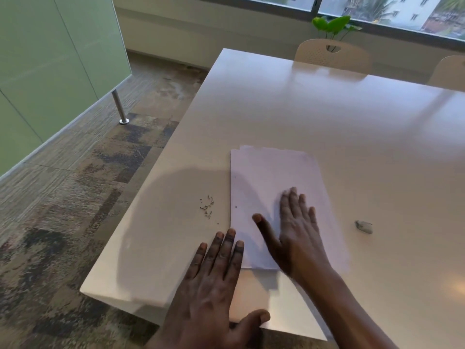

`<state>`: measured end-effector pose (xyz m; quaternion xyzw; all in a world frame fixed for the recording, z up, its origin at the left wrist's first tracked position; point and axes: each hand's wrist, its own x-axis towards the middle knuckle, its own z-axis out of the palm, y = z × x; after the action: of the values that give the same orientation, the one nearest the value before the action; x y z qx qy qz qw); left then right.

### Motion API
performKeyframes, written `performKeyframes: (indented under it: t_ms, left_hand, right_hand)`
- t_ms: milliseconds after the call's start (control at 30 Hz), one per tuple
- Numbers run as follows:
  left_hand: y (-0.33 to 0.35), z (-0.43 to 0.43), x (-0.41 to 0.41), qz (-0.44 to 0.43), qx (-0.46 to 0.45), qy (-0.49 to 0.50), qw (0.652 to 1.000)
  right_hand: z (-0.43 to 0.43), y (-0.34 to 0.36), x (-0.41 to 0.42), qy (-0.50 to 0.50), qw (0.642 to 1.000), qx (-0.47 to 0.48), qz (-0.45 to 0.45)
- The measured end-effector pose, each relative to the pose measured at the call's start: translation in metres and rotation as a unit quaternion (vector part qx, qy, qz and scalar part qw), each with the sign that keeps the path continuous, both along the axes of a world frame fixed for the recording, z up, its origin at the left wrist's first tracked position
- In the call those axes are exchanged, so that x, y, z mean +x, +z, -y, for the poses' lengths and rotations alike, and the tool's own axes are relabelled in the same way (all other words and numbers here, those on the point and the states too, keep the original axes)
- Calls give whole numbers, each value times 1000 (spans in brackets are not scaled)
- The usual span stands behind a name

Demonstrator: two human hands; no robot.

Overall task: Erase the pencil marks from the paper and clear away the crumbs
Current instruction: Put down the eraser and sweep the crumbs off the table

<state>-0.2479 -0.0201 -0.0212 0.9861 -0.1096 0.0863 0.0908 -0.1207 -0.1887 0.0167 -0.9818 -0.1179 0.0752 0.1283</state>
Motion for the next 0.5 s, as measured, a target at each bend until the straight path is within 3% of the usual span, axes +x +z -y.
performKeyframes:
  t_ms: [200, 500]
  left_hand:
    - [-16, -2, -10, 6, 51, 6, 999]
    - [-4, 2, -4, -63, 16, 0, 998]
  right_hand:
    - [4, -13, -3, -51, 997, -61, -1]
    - [9, -11, 5, -77, 995, -55, 11]
